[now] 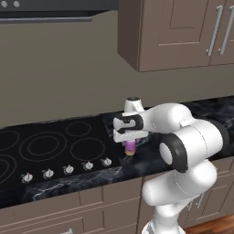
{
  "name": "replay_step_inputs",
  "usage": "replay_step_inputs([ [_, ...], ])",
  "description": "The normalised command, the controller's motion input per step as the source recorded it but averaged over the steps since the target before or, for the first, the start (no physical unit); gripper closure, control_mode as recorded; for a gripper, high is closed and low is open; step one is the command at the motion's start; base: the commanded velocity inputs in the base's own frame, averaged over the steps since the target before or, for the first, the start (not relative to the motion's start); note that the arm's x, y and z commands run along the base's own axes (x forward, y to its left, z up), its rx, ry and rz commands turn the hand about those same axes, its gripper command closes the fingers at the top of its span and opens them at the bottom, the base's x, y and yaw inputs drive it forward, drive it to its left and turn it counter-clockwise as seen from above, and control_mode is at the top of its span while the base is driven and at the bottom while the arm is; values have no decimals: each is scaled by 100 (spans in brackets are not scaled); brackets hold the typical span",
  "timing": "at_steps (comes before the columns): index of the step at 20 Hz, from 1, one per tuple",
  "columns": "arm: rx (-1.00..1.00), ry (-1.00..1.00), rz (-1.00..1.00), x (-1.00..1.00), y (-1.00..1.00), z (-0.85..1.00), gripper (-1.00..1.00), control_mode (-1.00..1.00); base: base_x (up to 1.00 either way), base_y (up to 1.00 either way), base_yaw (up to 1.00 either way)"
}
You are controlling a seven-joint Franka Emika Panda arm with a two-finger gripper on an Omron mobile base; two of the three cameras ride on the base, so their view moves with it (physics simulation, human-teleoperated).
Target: Four empty soda cans are scattered around the kitchen. Gather all the cans and cluster them next to the stove for recycling.
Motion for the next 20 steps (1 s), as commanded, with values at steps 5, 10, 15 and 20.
replay_step_inputs([
  [5, 0, 0, 0, 0, 0, 0, -100, -100, 0, 0, 0],
  [10, 0, -1, 0, 0, 0, 7, -100, -100, 0, 0, 0],
  [15, 2, -3, -2, -21, -7, 28, -100, -100, 0, 0, 0],
  [20, 4, -3, -2, -31, -11, 29, -100, -100, 0, 0, 0],
])
